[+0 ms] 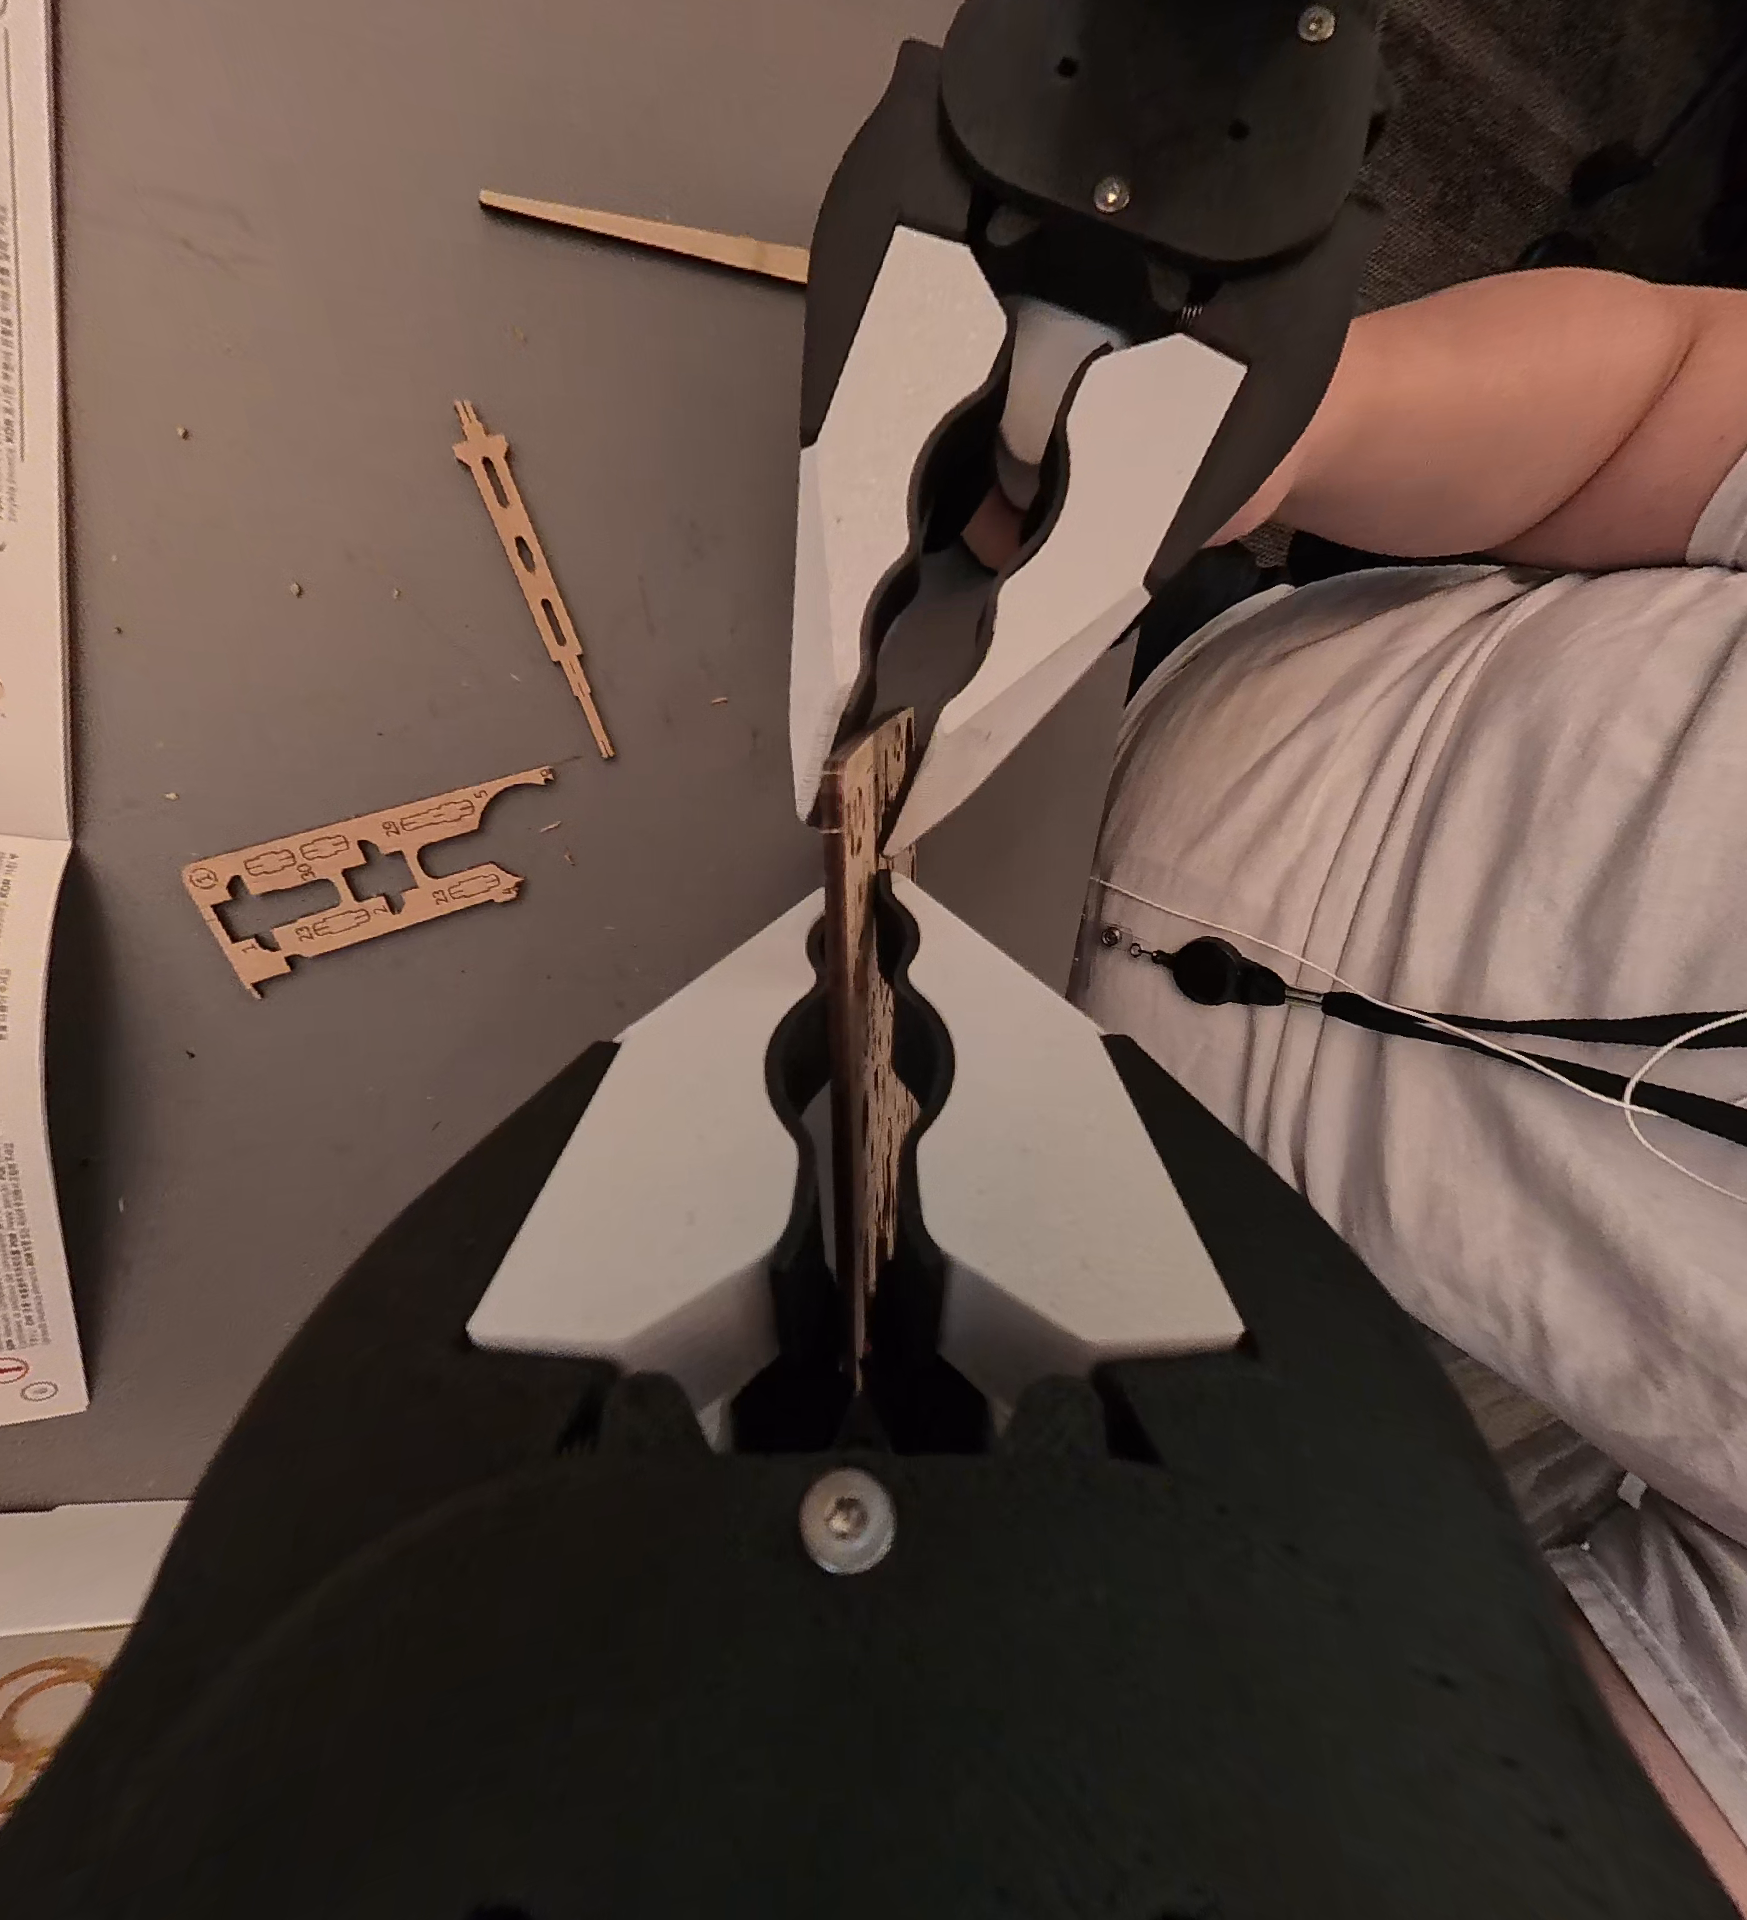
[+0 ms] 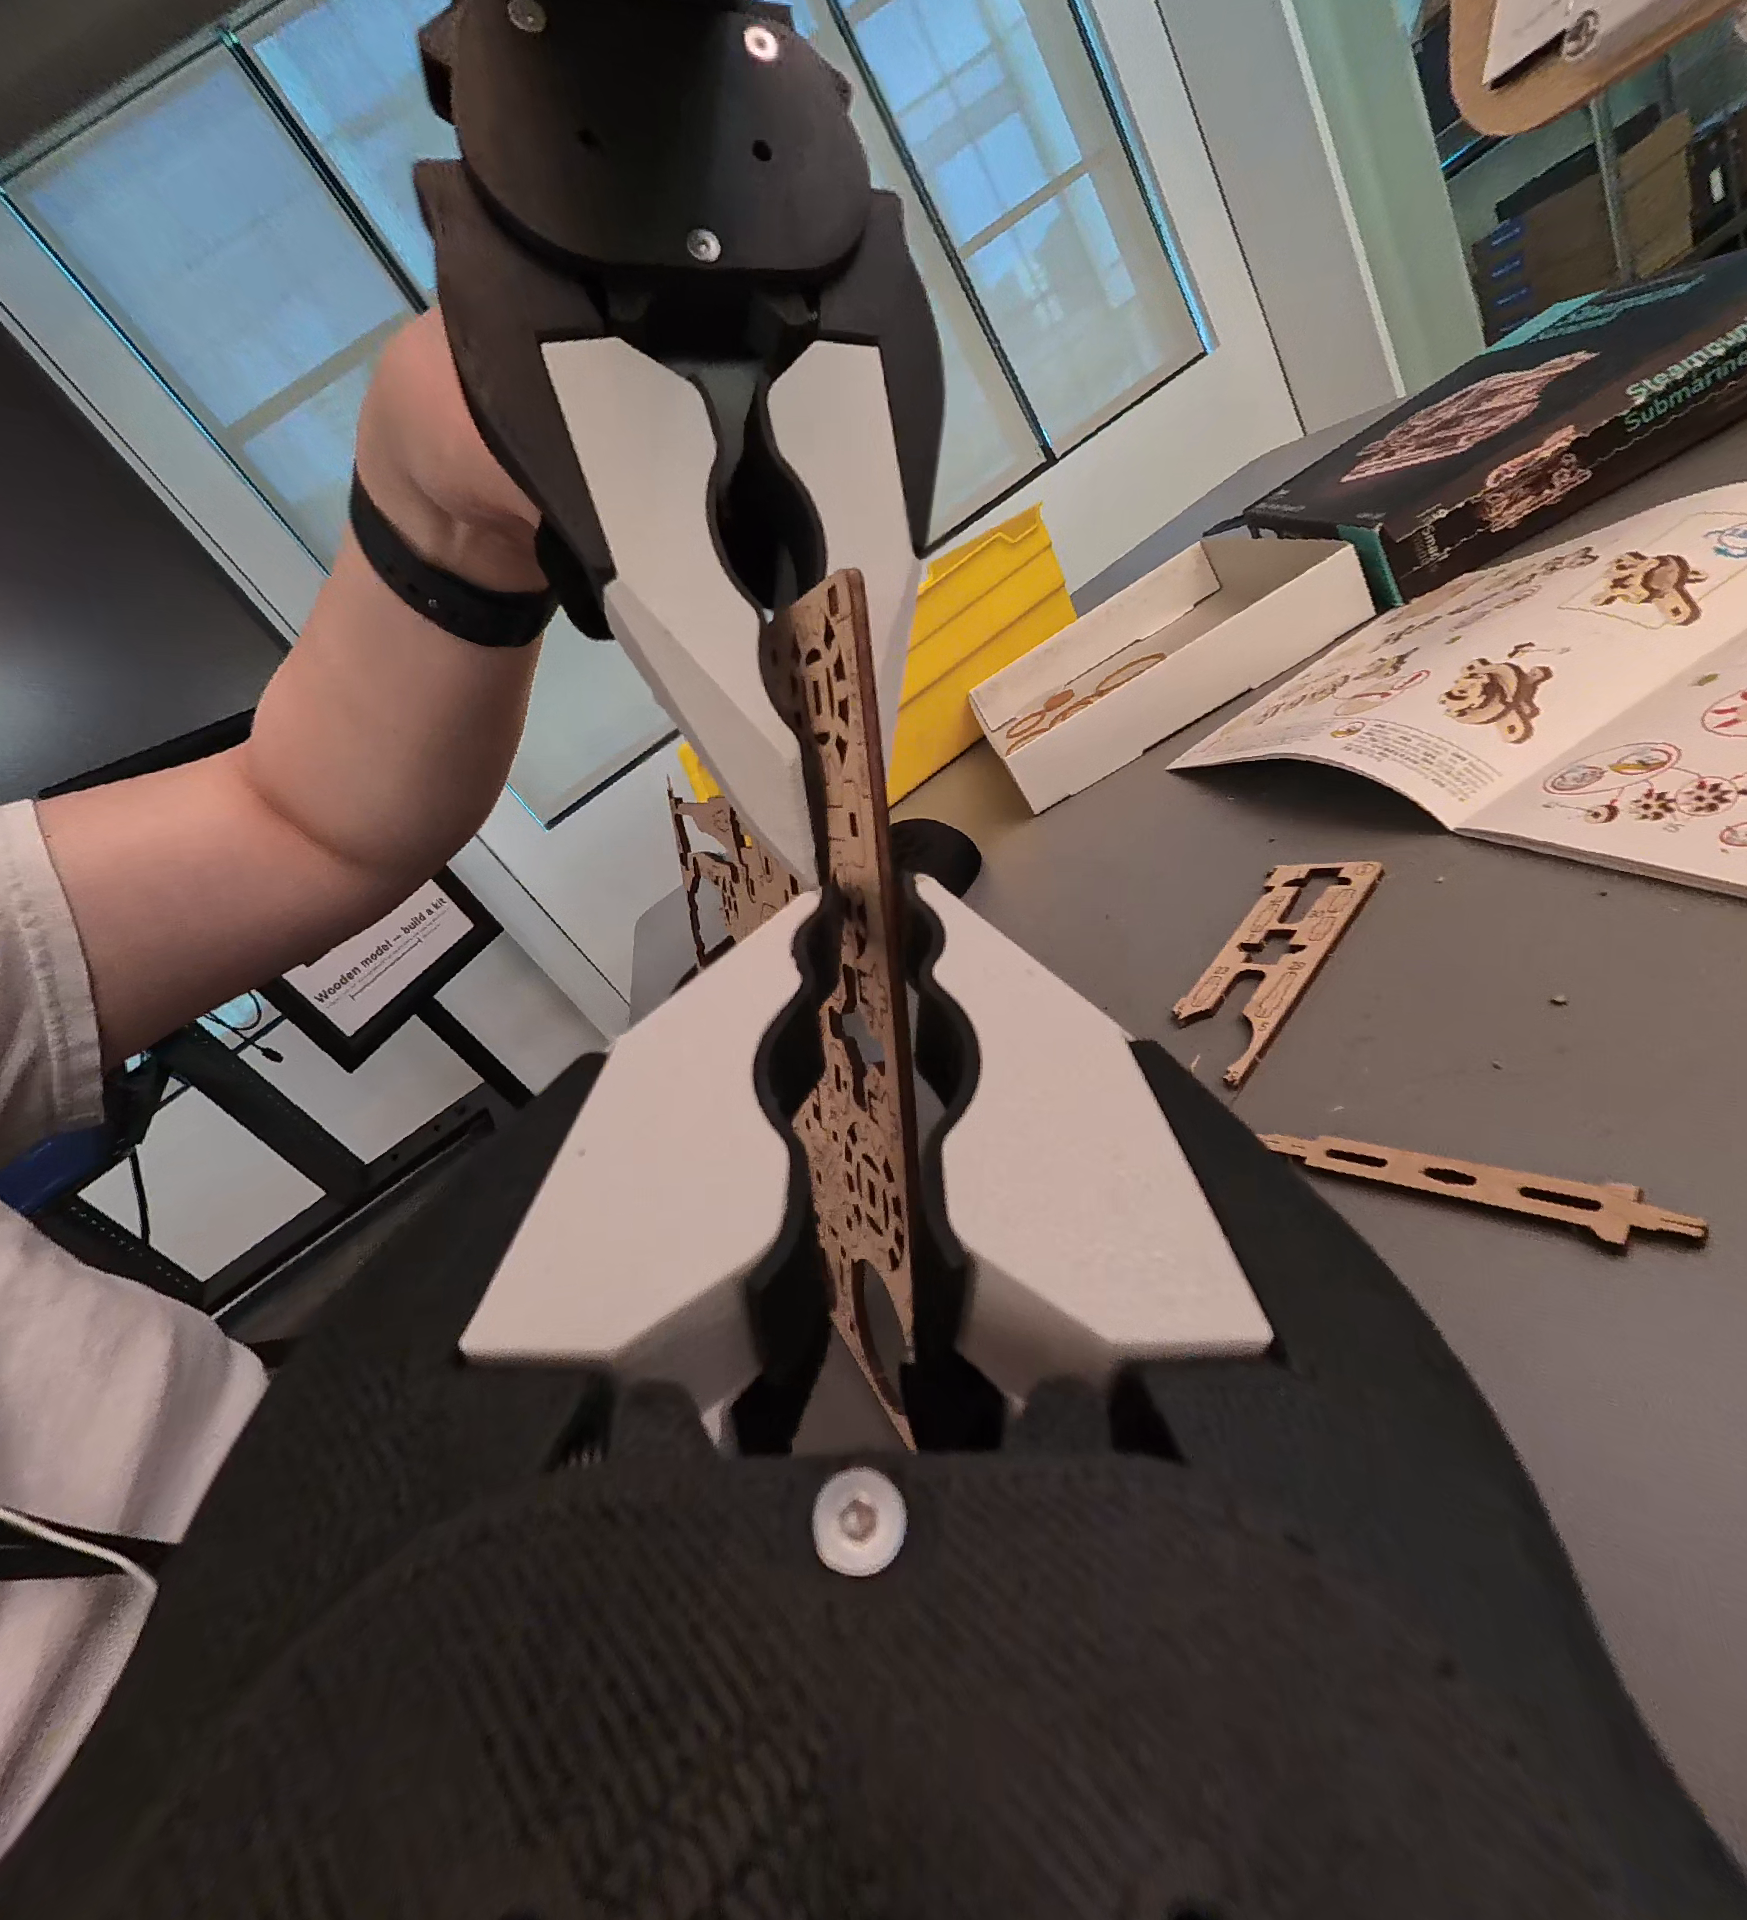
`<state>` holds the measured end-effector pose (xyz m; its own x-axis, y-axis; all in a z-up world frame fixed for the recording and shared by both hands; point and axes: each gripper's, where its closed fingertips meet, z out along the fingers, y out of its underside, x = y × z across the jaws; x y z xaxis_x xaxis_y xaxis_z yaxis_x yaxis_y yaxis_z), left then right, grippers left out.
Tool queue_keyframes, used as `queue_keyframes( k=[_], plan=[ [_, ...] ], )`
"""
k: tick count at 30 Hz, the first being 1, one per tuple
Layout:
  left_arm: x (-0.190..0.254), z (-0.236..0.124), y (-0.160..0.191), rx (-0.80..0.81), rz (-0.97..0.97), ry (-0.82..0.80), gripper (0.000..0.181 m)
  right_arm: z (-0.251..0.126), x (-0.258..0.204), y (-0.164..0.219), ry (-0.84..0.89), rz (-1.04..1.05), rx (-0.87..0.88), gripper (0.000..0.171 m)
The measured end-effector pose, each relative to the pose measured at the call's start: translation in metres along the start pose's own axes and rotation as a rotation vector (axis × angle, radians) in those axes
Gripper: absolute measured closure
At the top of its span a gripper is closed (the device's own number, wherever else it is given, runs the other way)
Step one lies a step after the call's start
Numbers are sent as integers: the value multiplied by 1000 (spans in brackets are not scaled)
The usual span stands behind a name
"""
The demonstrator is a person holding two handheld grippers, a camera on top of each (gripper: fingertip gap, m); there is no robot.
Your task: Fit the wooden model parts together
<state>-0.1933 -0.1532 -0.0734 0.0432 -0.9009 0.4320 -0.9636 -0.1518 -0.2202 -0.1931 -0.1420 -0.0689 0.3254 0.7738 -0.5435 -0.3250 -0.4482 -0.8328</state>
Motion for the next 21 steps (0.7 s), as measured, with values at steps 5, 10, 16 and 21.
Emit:
queue_keyframes(
  k=[5,10,16,21],
  plan=[
    [1,2,4,21,-54,54,181,2,0,4,24,-43,-33,162],
    [1,3,5,27,-37,36,180,3,1,6,45,-58,-42,161],
    [-1,3,5,22,-43,30,180,3,3,6,68,-68,-46,160],
    [-3,3,5,18,-42,24,180,4,5,7,101,-93,-48,160]
  ],
)
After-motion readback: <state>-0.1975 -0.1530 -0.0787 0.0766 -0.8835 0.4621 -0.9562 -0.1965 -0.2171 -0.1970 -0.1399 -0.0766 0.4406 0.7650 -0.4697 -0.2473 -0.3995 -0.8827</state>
